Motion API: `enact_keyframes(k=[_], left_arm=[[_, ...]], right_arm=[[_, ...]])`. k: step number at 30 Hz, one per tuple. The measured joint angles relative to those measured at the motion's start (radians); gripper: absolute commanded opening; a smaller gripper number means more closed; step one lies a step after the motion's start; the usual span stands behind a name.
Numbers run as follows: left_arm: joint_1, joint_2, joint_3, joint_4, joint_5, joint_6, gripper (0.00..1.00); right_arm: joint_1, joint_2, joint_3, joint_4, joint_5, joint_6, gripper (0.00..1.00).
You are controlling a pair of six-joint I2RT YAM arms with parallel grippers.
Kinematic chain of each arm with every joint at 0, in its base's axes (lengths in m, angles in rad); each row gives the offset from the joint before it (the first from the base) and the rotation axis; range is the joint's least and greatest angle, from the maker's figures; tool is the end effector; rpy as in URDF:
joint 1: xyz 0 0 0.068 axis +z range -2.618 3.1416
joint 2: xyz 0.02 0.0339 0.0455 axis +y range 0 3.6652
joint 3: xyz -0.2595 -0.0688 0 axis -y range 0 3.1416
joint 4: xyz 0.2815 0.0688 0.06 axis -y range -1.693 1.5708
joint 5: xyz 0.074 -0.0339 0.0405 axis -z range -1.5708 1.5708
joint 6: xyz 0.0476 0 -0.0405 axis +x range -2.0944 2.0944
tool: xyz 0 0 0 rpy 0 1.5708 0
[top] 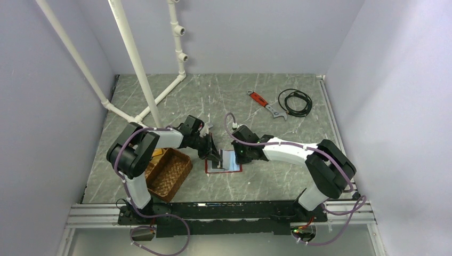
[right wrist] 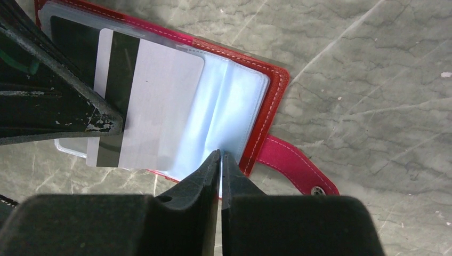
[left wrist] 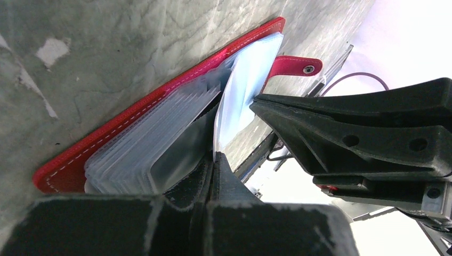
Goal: Put the credit cards into the card holder
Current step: Insert the credit card into the card holder.
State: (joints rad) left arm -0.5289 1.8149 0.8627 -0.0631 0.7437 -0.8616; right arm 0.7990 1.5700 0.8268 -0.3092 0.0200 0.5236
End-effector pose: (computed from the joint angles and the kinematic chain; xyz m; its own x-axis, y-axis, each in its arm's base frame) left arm 0.2879 -0.2056 0.0781 -0.9934 -0.0663 0.0931 -0.1141 0.6218 -0.7748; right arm 0.2294 0.2343 0.1211 -0.8794 -0.1869 -0.4378 -0.3116 0.9213 0.2327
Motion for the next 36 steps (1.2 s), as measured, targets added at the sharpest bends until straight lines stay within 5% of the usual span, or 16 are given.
enact_keyframes(k=[16, 23, 36], left_arm=[[-0.056, -0.009, 0.003, 0.021, -0.068, 0.002, 0.09], [-0.084, -0.019, 0.007, 0.016, -0.126, -0.002, 0.31], [-0.156, -0.045, 0.074, -0.107, -0.275, 0.011, 0.34]], right_arm=[[-0.053, -0.02, -0.043, 0.032, -0.079, -0.005, 0.0], [-0.056, -0.02, -0.045, 0.034, -0.084, -0.005, 0.0], [-0.059, -0.019, -0.053, 0.06, -0.107, -0.005, 0.0]])
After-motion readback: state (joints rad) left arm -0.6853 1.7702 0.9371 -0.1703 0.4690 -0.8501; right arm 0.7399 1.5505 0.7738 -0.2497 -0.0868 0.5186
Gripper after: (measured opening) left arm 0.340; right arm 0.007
